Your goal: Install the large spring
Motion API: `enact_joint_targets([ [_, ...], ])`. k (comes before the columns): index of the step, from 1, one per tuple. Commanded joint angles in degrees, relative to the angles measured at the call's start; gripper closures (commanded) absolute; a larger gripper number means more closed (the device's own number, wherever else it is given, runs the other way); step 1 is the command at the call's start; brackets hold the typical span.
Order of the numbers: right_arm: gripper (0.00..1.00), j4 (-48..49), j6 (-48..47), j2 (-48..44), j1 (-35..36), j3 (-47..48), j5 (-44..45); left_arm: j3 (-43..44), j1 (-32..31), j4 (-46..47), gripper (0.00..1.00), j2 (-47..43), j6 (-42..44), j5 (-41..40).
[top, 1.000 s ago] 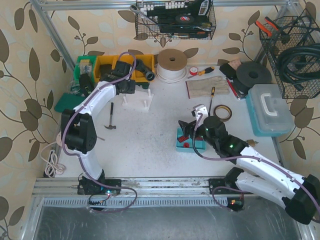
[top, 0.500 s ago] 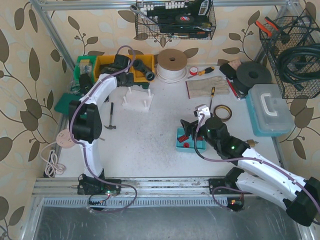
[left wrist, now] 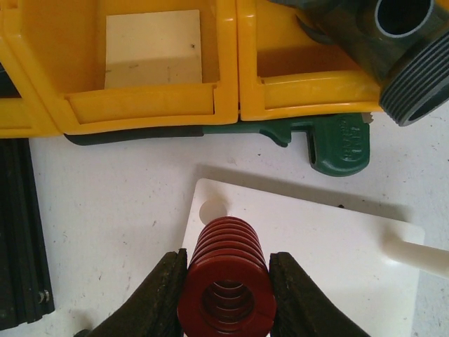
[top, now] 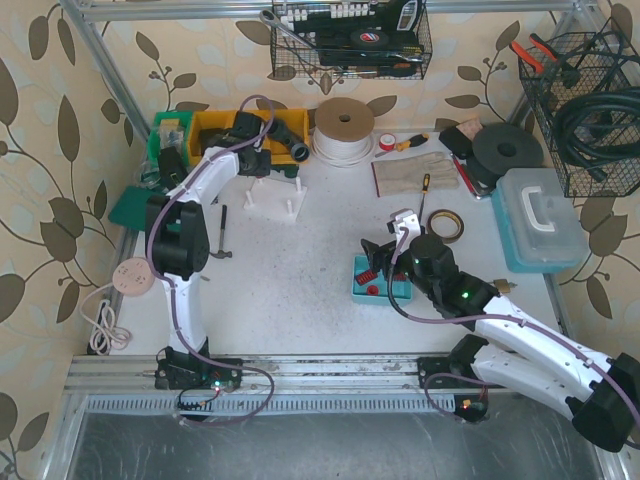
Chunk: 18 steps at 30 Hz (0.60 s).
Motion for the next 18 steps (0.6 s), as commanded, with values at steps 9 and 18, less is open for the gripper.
enact_joint_targets([
  [9, 0.09, 0.7, -0.7, -0.3, 0.3, -0.8, 1.4, 5.3, 1.3, 0.9, 0.97, 0.0, 2.5, 0.0],
  [18, 0.09, 0.4, -0.8, -0.9, 0.3, -1.0, 2.2, 6.9, 1.4, -0.2, 0.97, 2.7, 2.6, 0.6],
])
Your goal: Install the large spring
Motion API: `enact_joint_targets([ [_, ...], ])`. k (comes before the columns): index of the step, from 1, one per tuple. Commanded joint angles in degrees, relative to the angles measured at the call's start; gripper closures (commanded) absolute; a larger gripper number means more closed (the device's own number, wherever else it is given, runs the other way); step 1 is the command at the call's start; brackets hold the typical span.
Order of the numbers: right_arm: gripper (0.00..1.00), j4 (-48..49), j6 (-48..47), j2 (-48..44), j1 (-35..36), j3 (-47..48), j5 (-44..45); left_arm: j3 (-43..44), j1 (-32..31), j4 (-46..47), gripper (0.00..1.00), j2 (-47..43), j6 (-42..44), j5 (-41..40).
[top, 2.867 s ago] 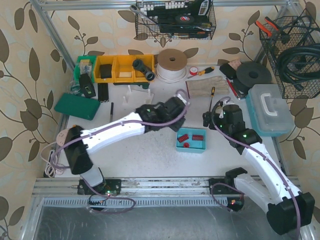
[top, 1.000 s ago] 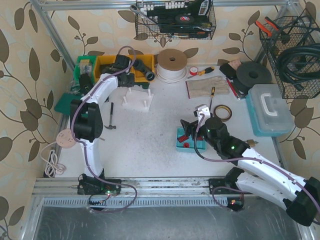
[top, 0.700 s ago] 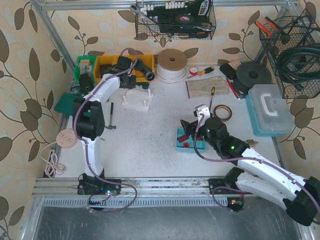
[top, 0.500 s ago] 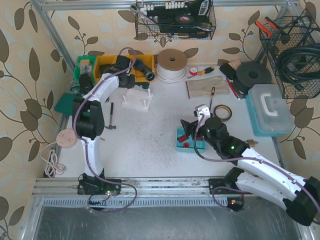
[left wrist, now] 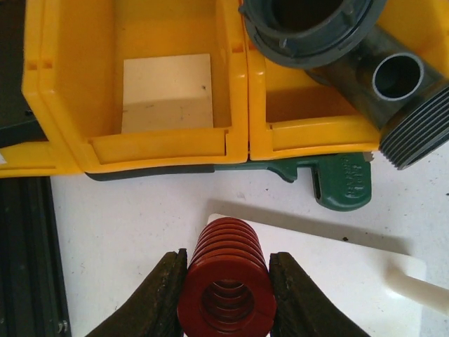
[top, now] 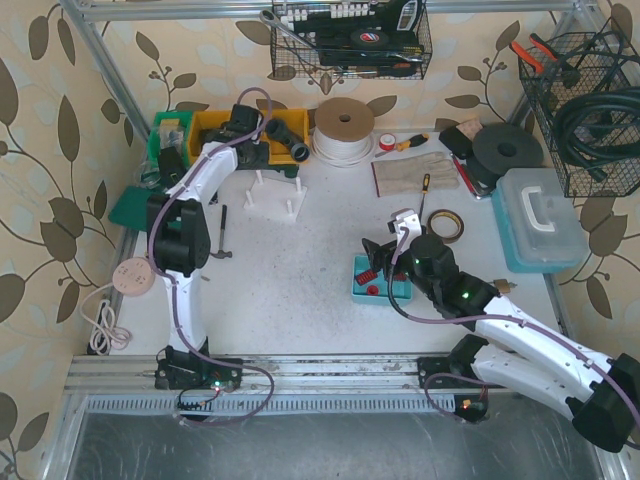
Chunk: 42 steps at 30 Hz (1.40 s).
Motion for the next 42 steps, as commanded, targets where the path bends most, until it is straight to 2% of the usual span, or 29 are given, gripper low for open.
enact_joint_targets([
  [1, 0.09, 0.5, -0.6, -0.8, 0.3, -1.0, 1.5, 1.9, 0.6, -0.1, 0.97, 1.2, 1.1, 0.8],
  [13, 0.09, 0.4, -0.7, -0.9, 0.3, -1.0, 1.8, 2.0, 1.0, -0.5, 0.96, 2.8, 1.0, 1.0],
  [19, 0.09, 0.3, -0.7, -1.0, 0.3, -1.0, 2.1, 0.9, 1.0, 0.1, 0.9, 4.3, 0.2, 1.6],
  [24, 0.09, 0.3, -0.7, -1.0, 0.3, -1.0, 2.1, 1.1, 1.2, 0.0, 0.82, 5.4, 0.0, 1.7],
  [28, 0.09, 0.2, -0.8, -1.0, 0.3, -1.0, 2.3, 1.1, 1.3, 0.0, 0.61, 5.0, 0.1, 1.5],
  [33, 0.09, 0.2, -0.8, -1.0, 0.3, -0.9, 2.7, 0.5, 1.4, 0.0, 0.48, 2.1, 0.2, 1.0],
  [37, 0.09, 0.5, -0.4, -0.5, 0.3, -1.0, 4.0, -1.3, 1.4, 0.3, 0.46, -1.3, 0.3, 0.6],
  [42, 0.09, -4.1, 3.0, 0.9, -0.1, 0.3, 10.7, -7.8, 1.4, 1.7, 0.48, -9.3, -1.6, 2.1],
])
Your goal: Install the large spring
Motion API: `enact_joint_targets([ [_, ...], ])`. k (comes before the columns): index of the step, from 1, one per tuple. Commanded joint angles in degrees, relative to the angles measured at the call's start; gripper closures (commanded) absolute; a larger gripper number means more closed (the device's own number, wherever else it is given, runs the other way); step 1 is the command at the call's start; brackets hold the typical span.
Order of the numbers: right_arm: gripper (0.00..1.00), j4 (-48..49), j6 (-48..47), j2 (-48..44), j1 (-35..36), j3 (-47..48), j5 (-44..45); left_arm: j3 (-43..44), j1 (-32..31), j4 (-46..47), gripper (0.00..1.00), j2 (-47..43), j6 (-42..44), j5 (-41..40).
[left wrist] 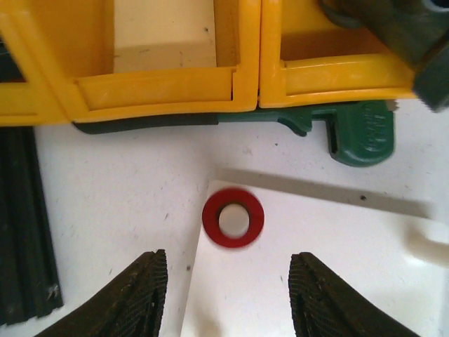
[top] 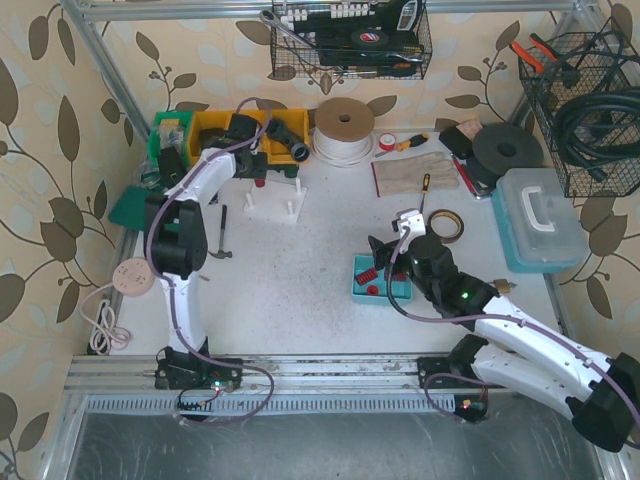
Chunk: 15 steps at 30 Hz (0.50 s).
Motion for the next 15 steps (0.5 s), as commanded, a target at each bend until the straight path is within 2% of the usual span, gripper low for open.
enact_joint_targets([
  [1, 0.09, -4.9, 3.6, 1.5, -0.6, 1.1, 7.4, -6.0, 0.6, 2.3, 0.49, -12.8, -1.7, 1.5],
  [5, 0.09, -8.6, 7.6, 3.6, -3.9, 2.6, 7.3, -12.9, 0.4, 3.6, 0.54, -20.9, -2.9, 4.5],
  [8, 0.09, -10.7, 10.3, 4.5, -6.8, 3.0, 7.0, -17.9, -0.1, 4.9, 0.63, -26.4, -4.1, 9.0],
  [10, 0.09, -11.4, 11.4, 4.7, -8.3, 3.0, 6.1, -22.2, -1.1, 7.0, 0.64, -30.3, -3.9, 12.2],
  [15, 0.09, -13.4, 14.3, 5.5, -11.9, 3.3, 4.5, -30.4, -8.8, 9.2, 0.65, -38.1, 0.1, 13.7],
])
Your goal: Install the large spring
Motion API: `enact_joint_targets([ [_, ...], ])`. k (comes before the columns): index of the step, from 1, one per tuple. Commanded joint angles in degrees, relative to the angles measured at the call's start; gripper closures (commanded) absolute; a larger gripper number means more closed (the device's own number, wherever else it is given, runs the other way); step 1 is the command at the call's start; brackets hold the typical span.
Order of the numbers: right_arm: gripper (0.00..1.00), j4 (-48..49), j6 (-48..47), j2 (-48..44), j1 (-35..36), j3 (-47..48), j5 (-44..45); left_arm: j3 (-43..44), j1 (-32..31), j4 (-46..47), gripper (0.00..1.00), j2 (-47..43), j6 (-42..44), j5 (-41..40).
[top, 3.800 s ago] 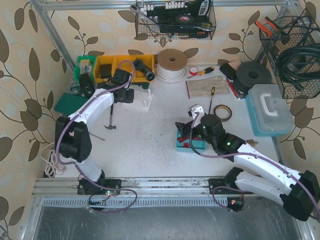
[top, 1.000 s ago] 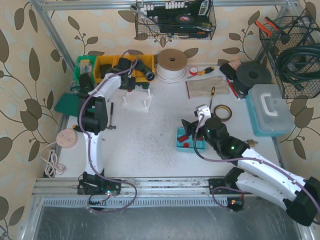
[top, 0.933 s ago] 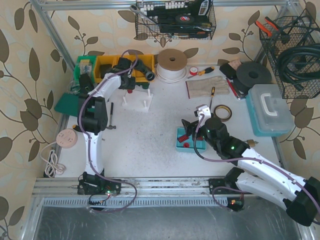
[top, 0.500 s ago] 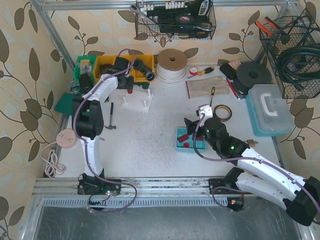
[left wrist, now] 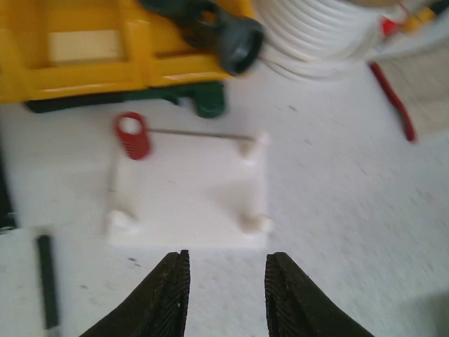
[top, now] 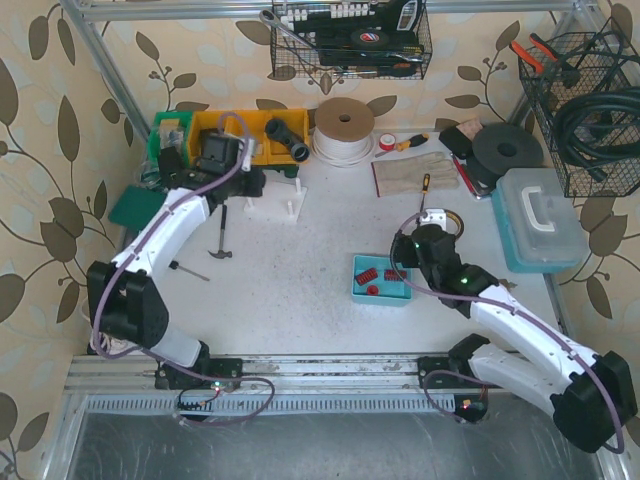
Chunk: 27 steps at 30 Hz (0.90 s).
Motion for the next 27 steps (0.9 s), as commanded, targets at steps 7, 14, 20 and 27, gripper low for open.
enact_joint_targets([
  [7, 0.08, -5.9, 7.8, 0.3, -9.8, 1.8, -4.0, -6.6, -22.4, 1.4, 0.69, -9.3, 8.4, 0.8],
  [14, 0.13, -7.7, 7.3, -4.0, -13.9, 0.9, -9.1, -5.2, -32.9, 1.4, 0.71, -5.0, 10.7, -2.8],
  [20, 0.23, -17.6, 7.9, -2.4, -14.3, 7.5, -22.8, -2.7, -35.6, -1.7, 0.63, -0.2, 8.5, -10.8],
  [27, 0.38, -43.4, 30.8, 11.8, -4.8, 22.4, -15.3, -8.0, -31.3, 0.1, 0.59, -4.4, 1.6, -18.1],
])
